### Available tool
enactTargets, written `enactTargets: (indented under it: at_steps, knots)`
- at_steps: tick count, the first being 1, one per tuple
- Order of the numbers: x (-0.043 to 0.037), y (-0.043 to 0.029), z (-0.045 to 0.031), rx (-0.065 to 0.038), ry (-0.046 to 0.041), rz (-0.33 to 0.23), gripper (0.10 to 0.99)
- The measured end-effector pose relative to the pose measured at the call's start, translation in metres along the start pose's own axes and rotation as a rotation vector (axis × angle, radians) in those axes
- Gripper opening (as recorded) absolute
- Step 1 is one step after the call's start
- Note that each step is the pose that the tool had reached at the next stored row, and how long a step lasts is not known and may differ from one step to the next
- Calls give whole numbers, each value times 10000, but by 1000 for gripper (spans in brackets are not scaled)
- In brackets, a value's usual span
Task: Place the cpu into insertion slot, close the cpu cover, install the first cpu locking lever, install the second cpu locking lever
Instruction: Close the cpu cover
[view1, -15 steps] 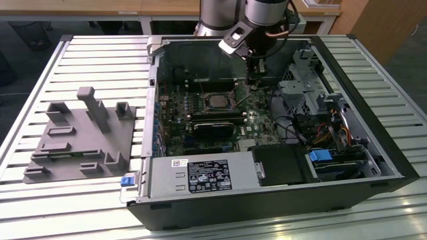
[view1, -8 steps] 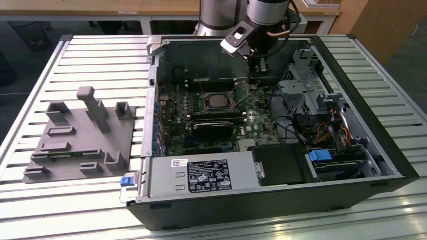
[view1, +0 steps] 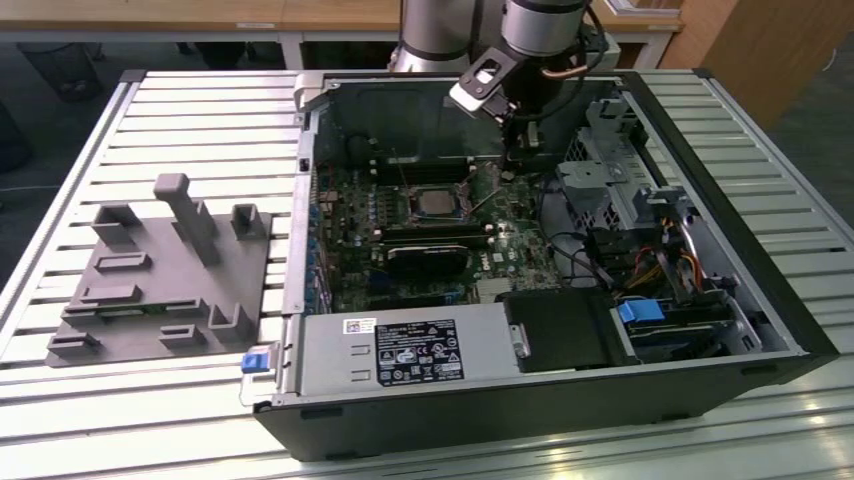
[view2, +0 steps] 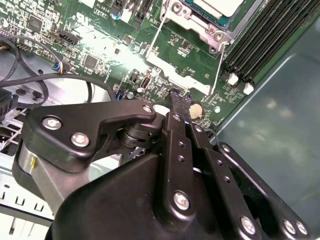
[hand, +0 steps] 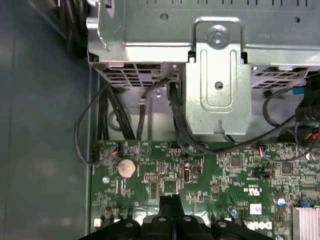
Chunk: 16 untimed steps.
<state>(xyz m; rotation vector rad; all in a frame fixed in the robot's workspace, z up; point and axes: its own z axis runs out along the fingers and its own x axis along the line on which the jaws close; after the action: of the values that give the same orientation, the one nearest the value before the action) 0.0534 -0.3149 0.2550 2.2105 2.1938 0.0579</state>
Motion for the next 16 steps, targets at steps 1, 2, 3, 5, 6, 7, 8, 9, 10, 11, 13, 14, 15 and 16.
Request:
enactTargets:
  at_steps: [1,2,3,5,6,7,8,9,10,11,13,14,15,16]
  knots:
    - [0,1,12,1,0,1,106]
    - [0,3,25,2,-1,0,106]
    - [0,4,38,4,-2,0,106]
    - [-1,3,75,6,0,1,106]
    - [-1,3,81,7,-1,0,106]
    - [-1,2,84,8,-2,1,106]
    - [-1,2,85,11,-4,2,106]
    - [-1,0,87,13,-4,6,106]
    - [-1,-3,89,15,-3,9,106]
    - [-1,-6,91,17,-2,9,106]
    - [-1,-17,92,19,-2,10,106]
    - [-2,-22,92,19,-2,10,106]
    - [-2,-24,92,19,-2,10,106]
    - [-1,-24,92,19,-1,9,106]
